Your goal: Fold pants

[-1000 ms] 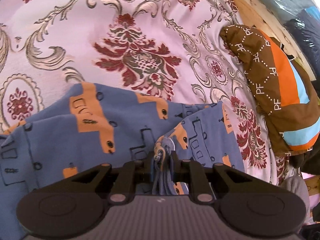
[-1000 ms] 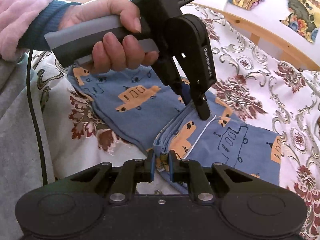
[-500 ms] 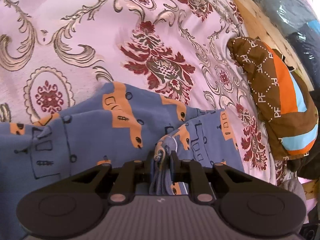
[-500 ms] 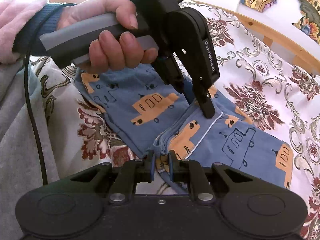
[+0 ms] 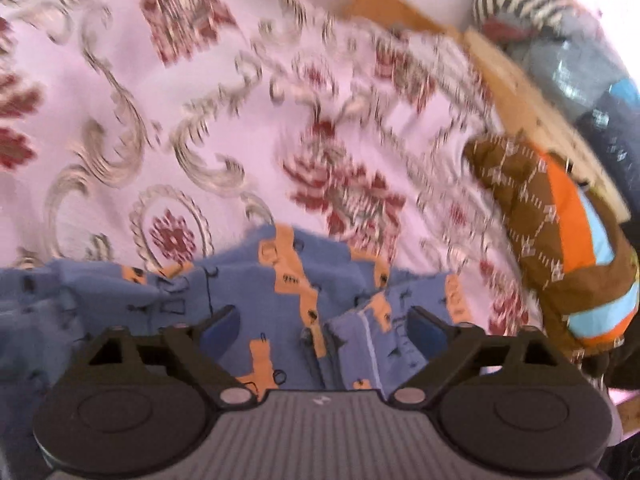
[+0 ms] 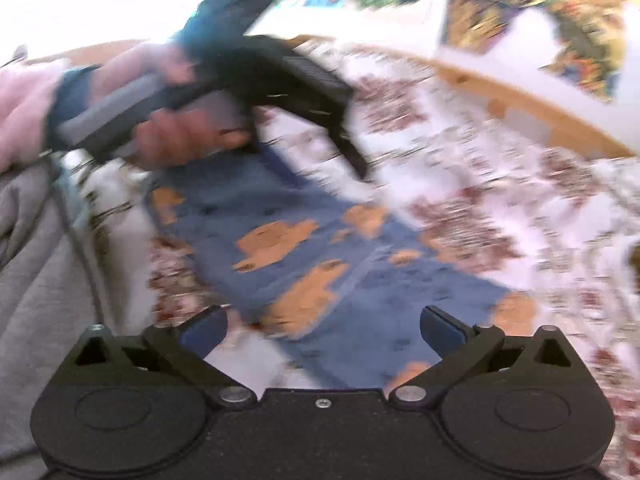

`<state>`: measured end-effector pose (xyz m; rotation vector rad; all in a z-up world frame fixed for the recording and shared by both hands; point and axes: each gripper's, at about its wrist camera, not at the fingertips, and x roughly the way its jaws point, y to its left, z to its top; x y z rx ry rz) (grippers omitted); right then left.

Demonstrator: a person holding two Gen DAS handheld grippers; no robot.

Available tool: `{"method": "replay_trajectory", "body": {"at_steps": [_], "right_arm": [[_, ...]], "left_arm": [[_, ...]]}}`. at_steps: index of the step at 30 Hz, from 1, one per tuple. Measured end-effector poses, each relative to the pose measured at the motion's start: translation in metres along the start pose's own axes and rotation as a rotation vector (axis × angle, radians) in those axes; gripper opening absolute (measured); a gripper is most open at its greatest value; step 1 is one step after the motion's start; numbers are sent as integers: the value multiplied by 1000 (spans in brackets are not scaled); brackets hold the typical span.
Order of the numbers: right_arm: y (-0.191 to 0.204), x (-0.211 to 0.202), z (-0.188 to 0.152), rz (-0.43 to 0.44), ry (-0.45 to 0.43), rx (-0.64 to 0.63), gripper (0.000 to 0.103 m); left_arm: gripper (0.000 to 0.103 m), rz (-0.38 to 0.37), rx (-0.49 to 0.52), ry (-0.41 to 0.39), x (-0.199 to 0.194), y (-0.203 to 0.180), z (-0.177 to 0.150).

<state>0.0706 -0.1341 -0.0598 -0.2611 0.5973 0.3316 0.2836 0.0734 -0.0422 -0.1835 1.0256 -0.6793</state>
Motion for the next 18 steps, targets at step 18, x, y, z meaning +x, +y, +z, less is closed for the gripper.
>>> {"method": "replay_trajectory", "body": {"at_steps": [18], "right_arm": [[6,57,14,-204,45,-76,102]], "left_arm": [[103,388,55,-157,-130,26,-41]]}}
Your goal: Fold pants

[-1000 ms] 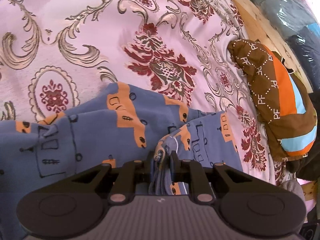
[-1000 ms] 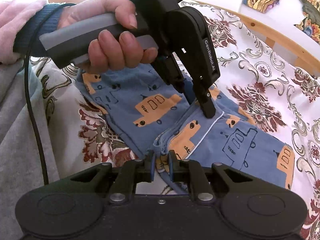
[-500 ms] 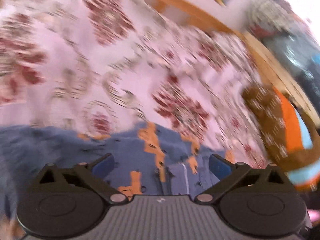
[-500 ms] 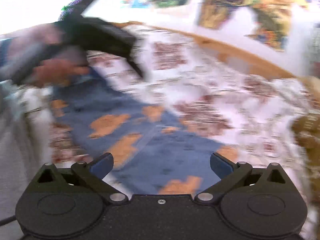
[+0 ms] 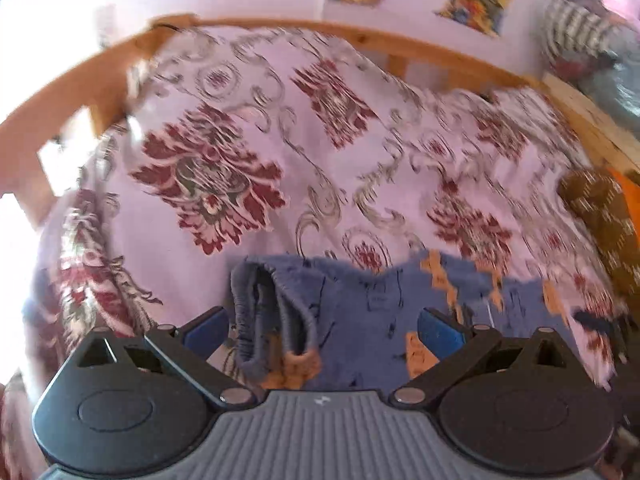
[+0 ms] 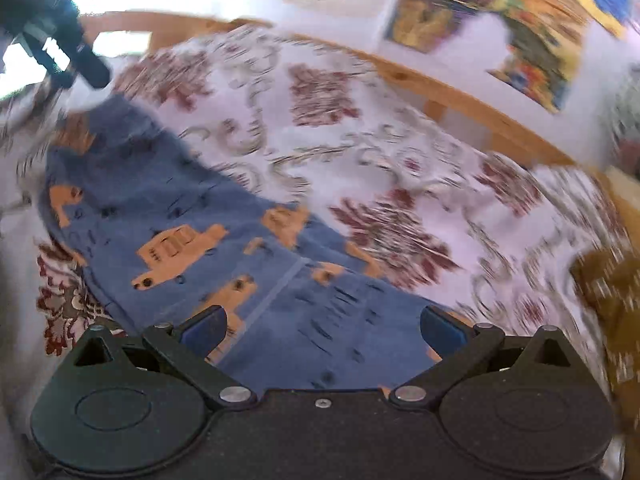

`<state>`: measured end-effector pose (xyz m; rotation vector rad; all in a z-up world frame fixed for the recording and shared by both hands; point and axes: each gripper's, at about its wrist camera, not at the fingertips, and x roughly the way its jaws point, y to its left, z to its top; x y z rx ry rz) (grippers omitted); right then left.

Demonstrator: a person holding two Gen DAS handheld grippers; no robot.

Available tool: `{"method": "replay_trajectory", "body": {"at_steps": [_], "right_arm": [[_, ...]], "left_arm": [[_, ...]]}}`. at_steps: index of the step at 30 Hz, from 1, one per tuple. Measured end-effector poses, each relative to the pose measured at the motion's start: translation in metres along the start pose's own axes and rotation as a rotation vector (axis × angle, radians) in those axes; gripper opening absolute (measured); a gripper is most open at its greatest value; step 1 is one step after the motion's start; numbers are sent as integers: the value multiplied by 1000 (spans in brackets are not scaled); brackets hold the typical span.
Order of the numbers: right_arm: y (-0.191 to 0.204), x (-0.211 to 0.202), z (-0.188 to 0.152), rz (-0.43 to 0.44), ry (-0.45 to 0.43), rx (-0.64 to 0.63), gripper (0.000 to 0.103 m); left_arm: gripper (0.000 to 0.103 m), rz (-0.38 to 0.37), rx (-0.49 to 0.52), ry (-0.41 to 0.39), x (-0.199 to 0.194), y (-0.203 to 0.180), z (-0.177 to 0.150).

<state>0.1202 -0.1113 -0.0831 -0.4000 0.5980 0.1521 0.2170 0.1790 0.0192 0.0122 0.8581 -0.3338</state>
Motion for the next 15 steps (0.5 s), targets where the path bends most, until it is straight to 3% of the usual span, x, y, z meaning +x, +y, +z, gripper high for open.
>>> {"method": "replay_trajectory", "body": {"at_steps": [3,5,9,11,15], "right_arm": [[23,21,0,2,40,-88,102],[25,22,-1,-8,19,-73,102],[18,25,-6,14,15,-23,102],[17,26,-8,12,8,-7,102],[25,20,-12,-25,-26,-32,102]], "left_arm": [[103,-36,9,73,22,20,-4],[102,-36,8,109,31,31,-8],[100,-89,11,55,28,42,-18],[93,-92,-6,25,27,44,-23],[64,-51,-46,23,26,47,-25]]}}
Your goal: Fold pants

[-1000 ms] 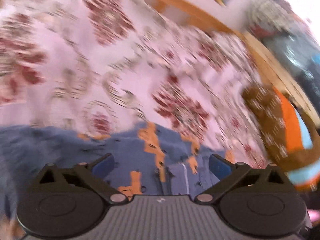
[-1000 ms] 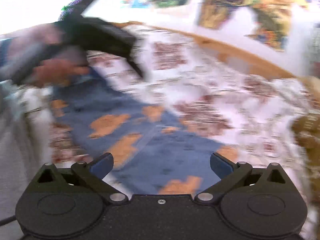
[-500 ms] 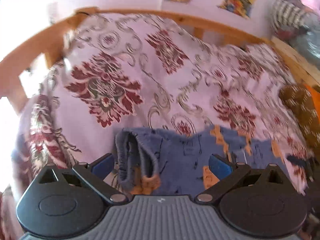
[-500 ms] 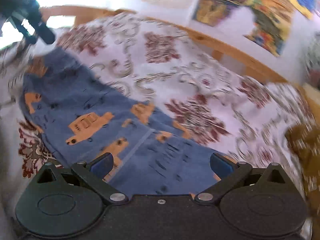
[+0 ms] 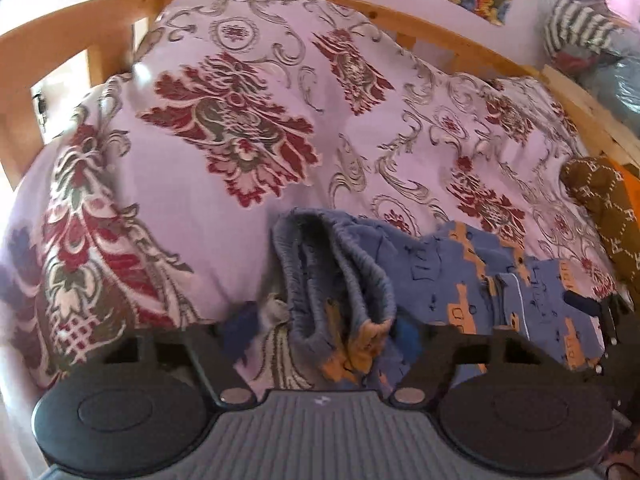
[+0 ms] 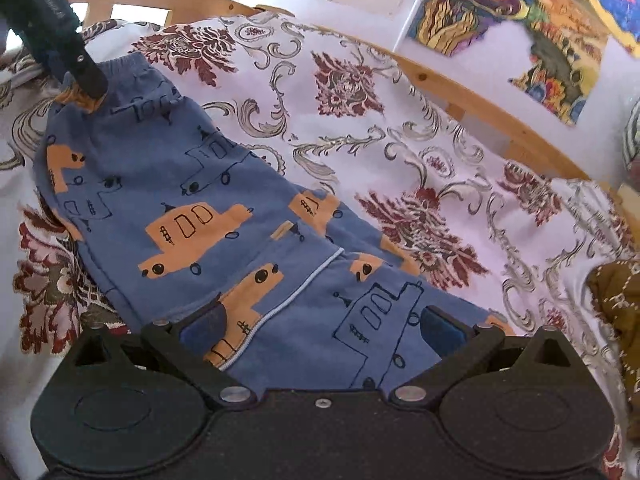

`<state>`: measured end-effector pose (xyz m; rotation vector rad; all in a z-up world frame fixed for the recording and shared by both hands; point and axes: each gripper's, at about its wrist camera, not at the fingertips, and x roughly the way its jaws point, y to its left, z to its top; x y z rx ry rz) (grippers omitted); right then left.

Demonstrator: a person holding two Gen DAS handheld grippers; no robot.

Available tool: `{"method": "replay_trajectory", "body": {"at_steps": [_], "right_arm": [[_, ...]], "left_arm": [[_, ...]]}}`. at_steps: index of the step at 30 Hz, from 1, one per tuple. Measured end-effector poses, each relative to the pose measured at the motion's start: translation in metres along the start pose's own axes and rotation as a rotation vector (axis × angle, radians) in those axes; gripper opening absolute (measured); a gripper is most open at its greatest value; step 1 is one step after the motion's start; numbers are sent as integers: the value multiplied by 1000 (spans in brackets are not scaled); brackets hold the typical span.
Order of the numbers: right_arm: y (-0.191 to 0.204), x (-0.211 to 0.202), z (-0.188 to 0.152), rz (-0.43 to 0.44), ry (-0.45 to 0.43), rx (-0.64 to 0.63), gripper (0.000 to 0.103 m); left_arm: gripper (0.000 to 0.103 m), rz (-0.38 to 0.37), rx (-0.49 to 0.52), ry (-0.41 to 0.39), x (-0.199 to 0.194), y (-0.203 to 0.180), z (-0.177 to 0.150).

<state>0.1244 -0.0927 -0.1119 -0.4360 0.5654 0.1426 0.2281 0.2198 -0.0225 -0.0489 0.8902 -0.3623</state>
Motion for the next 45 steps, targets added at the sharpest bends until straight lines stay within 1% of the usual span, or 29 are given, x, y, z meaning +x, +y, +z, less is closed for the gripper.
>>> {"method": "replay_trajectory", "body": {"at_steps": [1,2,4,7,8,10,13,16,19,23,26,27,31,33,36,40,45], "right_arm": [[2,-1,0,-8,-5,-8,102],[3,-2,0,-16,-12,-20,102],[5,-5,1,-31,-28,-36,102],[4,-12,5,-58,-76,-28,102],[4,-11,6,-52,-73,-32,102],[7,-4,5,-44,-40,-56,102],[3,-4,6,-29,-45,-33,102],[-8,-9,7,-21,-68,26,102],[-21,-14,8,-2,-76,95,102],[-40,-21,8,28,-83,186,102],[-70,-26,12,52,-91,293,102],[-82,-26,14,75,-91,324,102],[-144,-14,25,273,-35,477,102],[-176,-5,30,358,3,577,102],[-215,12,38,524,91,706,102],[-229,24,48,673,180,796,102],[-214,31,54,790,250,814,102]], "left_arm": [[54,-7,-22,9,0,2,1],[49,-11,-50,18,-1,5,2],[33,-21,-113,31,0,13,3],[26,-48,-215,35,1,23,2],[25,-47,-237,37,1,26,2],[22,-43,-281,35,1,27,2],[20,-21,-312,31,-3,20,7],[20,-20,-306,7,-12,6,14],[20,-21,-272,-21,-21,-15,23],[20,-11,-170,-62,-35,-55,35],[20,3,-55,-81,-40,-95,38],[20,9,-17,-86,-40,-109,38],[20,36,137,-96,-32,-167,29],[20,37,202,-100,-27,-195,20],[20,29,265,-97,-19,-226,6],[20,70,338,-81,-4,-261,-14],[20,118,422,-92,6,-294,-34]]}}
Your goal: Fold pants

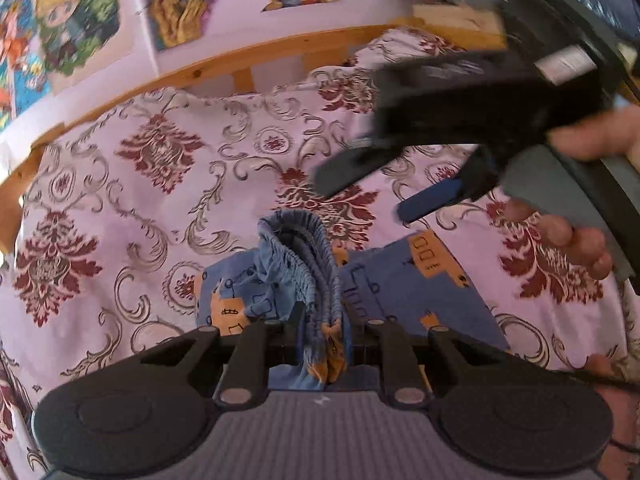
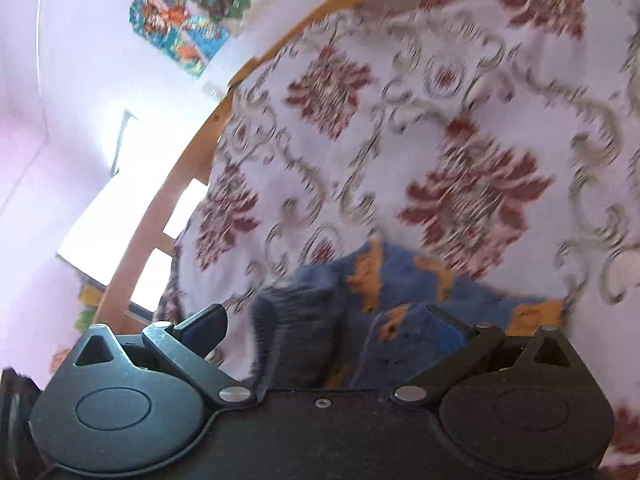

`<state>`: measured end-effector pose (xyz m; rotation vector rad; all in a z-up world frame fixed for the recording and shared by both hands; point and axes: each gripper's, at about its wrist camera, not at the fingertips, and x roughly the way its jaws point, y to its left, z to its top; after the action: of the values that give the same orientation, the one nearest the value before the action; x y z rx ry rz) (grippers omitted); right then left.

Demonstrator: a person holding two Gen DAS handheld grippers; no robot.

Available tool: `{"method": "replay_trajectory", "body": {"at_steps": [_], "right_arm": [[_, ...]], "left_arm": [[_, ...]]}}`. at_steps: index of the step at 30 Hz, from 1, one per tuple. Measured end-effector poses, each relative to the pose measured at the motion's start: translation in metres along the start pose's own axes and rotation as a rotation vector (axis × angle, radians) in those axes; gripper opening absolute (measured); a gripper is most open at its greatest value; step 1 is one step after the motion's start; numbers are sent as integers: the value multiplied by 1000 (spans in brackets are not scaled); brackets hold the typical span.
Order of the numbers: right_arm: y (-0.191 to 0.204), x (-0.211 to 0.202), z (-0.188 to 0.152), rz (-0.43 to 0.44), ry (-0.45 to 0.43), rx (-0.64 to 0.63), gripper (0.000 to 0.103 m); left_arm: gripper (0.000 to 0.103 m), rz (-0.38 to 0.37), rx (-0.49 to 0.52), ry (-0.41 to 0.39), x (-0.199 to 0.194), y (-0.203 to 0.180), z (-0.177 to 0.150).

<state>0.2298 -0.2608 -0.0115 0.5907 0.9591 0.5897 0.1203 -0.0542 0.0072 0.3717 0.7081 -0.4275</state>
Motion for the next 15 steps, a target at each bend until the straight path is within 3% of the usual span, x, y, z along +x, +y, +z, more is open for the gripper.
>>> {"method": "replay_trajectory", "body": {"at_steps": [3,7,11,15], "right_arm": [[7,13,-4,24,45,-3,99],[13,21,-8,-64,70,-62,82],[8,16,-13,-90,67,-58,47],[6,7,-16,-99,51,-74,32]], "left_arm": [[20,4,33,-1,2,-16,-2],[20,15,56,-1,4,-27,-2],[20,13,61,-2,4,-32,-1],[20,28,75,-3,4,-41,1]]}}
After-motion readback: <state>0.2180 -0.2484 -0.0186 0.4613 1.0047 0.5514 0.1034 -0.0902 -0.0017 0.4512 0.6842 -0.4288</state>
